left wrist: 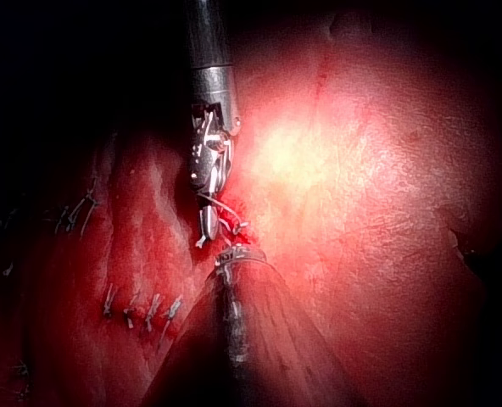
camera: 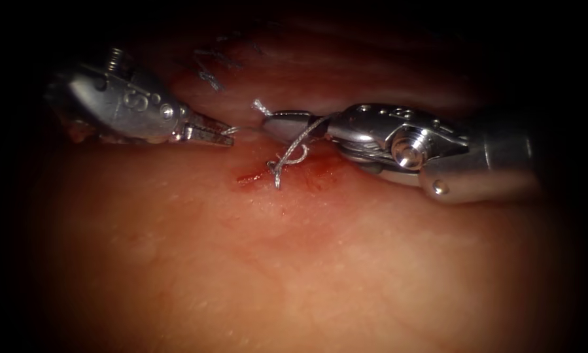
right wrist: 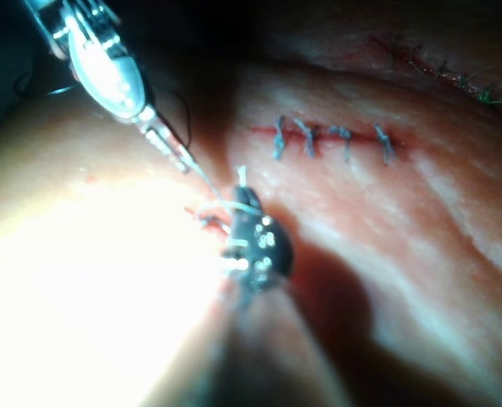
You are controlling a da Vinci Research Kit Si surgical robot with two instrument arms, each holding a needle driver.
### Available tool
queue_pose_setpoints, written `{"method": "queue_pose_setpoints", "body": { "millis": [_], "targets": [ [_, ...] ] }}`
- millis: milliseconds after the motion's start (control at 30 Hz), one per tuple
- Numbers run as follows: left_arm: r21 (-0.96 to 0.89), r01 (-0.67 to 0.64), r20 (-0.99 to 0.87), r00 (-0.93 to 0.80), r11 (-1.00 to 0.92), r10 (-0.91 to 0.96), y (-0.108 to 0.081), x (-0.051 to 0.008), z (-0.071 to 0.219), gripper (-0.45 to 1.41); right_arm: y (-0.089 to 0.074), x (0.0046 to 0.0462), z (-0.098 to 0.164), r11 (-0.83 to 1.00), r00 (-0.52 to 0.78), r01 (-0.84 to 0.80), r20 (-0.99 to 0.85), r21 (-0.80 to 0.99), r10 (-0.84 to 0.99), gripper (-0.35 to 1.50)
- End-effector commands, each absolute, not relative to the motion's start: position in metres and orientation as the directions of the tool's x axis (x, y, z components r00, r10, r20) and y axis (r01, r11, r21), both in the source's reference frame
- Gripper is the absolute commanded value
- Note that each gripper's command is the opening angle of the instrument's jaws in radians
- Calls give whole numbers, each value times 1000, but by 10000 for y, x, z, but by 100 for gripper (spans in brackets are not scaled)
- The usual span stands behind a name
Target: Wound Closure
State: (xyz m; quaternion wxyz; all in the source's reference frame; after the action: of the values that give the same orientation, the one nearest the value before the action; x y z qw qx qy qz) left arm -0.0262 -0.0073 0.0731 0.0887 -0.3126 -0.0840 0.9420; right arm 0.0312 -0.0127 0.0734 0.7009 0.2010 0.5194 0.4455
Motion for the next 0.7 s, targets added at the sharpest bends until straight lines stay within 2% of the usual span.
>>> {"method": "queue_pose_setpoints", "body": {
  "millis": [33, 200, 700],
  "targets": [
    [-219, -121, -568, -791, -968, 227, -70, -260, 741, -45, -138, 318, 715, 543, 62, -408, -571, 734, 818, -35],
    [-234, -148, -549, -796, -961, 256, -45, -237, 761, -45, -150, 322, 691, 584, 69, -410, -614, 701, 786, -35],
    [-259, -202, -509, -802, -944, 312, 36, -222, 833, -45, -189, 317, 706, 616, 104, -404, -635, 676, 765, -35]
  ]
}}
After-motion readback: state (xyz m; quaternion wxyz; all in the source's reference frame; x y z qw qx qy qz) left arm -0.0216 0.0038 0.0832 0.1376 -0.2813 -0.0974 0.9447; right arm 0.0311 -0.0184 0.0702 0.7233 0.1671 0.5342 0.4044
